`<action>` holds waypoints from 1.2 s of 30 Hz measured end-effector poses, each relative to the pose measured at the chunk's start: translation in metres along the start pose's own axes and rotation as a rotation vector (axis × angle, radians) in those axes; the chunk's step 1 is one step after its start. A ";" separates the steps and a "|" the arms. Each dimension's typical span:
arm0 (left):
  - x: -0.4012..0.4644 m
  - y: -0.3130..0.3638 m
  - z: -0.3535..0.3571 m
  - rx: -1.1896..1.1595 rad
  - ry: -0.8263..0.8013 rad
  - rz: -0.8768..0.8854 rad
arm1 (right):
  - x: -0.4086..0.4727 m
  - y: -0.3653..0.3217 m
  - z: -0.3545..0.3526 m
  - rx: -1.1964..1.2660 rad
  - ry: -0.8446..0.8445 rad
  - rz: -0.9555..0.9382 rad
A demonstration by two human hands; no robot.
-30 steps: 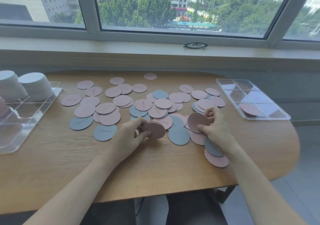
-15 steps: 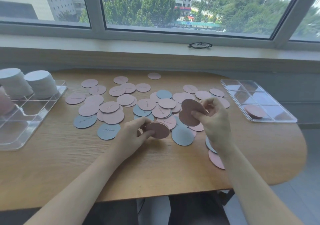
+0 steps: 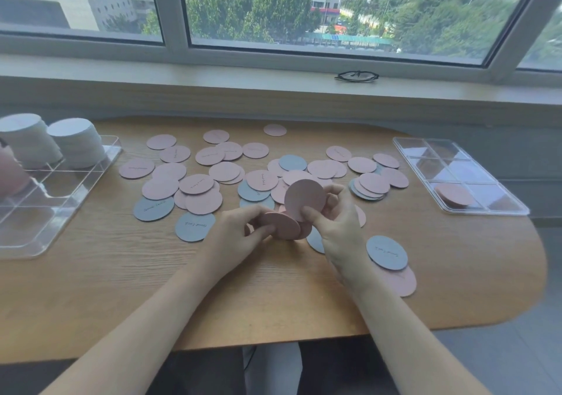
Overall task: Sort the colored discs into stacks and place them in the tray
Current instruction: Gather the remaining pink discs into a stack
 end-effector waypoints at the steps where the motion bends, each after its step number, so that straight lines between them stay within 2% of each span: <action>1: 0.000 0.001 0.000 -0.005 -0.003 0.000 | 0.001 0.002 -0.001 0.021 0.010 0.016; 4: -0.001 0.000 0.000 -0.013 0.000 -0.028 | 0.001 0.009 -0.002 0.129 0.027 0.090; 8: -0.001 -0.001 0.000 0.007 0.026 -0.046 | -0.001 0.007 -0.008 0.138 0.119 0.059; 15: 0.000 -0.002 -0.002 0.036 0.052 -0.040 | -0.005 0.003 -0.017 -0.193 0.230 -0.096; 19: -0.001 -0.002 -0.003 0.042 0.070 -0.037 | -0.010 -0.004 -0.017 -0.288 0.284 -0.170; 25: -0.001 -0.004 -0.003 0.101 0.125 -0.009 | -0.015 0.004 0.011 -0.497 -0.085 -0.240; 28: -0.003 -0.003 -0.001 0.168 0.130 0.029 | -0.017 0.014 0.025 -0.741 -0.246 -0.278; 31: -0.002 -0.002 0.004 0.202 0.069 0.056 | -0.018 0.018 0.030 -0.987 -0.264 -0.368; 36: -0.002 0.002 0.008 0.177 -0.032 0.079 | -0.016 0.020 0.027 -0.996 -0.260 -0.326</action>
Point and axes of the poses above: each hand's wrist, its own x-axis towards the middle knuckle, its own z-axis out of the palm, y = z × x, the point moved 4 cm from there along x, towards the middle knuckle, and after that the axes turned 5 degrees about -x, right-handed, at the moved point
